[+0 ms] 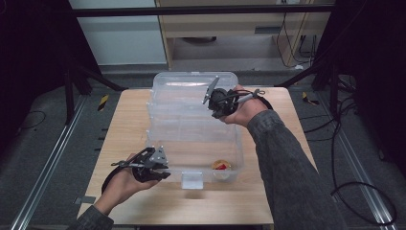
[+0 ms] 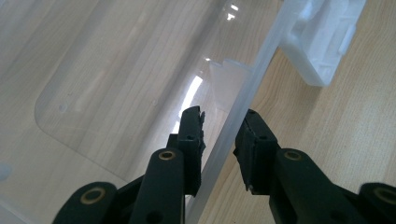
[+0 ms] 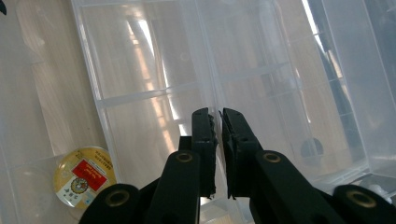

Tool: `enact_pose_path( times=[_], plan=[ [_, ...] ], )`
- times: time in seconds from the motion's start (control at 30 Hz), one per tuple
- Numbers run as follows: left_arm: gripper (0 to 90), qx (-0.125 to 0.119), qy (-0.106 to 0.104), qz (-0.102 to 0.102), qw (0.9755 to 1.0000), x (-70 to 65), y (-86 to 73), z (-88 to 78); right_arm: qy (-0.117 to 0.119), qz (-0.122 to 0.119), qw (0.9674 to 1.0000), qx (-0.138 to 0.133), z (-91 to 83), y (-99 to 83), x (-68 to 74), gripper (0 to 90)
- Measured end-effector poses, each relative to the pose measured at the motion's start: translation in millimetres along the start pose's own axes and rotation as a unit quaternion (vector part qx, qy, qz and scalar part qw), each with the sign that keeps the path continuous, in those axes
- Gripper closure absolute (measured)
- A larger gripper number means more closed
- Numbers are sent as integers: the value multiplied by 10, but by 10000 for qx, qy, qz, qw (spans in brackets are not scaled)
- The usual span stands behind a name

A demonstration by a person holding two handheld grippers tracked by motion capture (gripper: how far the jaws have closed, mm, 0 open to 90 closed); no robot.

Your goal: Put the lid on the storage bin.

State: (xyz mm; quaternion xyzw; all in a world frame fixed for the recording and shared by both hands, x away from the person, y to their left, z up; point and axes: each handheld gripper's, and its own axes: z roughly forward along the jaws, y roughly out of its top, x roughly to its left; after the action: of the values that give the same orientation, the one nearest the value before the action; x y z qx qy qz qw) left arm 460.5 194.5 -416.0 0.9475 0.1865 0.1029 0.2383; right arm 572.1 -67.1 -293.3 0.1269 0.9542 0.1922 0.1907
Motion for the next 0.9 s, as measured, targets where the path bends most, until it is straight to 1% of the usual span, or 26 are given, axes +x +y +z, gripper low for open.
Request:
enact_pose_path(
  times=[0.23,0.37,0.47,0.57,0.7,0.9],
  plan=[
    [708,0,74,-54,10000,-21,14,7,-50,-66,10000,-14,-18,-19,30,841],
    [707,-30,89,-82,9999,-31,39,25,-46,-55,10000,26,12,-15,-26,836],
    [711,-53,146,-86,9998,-48,74,47,-49,-34,10000,64,40,2,-86,828],
    [713,-62,165,-99,9998,-58,86,54,-37,-10,10000,45,57,12,-118,827],
    [712,-122,129,-140,9997,-51,76,55,-55,-65,10000,41,30,14,-81,832],
    [711,-118,124,-103,9998,-54,74,52,-81,-77,9999,-16,-17,-16,6,836]
  ],
)
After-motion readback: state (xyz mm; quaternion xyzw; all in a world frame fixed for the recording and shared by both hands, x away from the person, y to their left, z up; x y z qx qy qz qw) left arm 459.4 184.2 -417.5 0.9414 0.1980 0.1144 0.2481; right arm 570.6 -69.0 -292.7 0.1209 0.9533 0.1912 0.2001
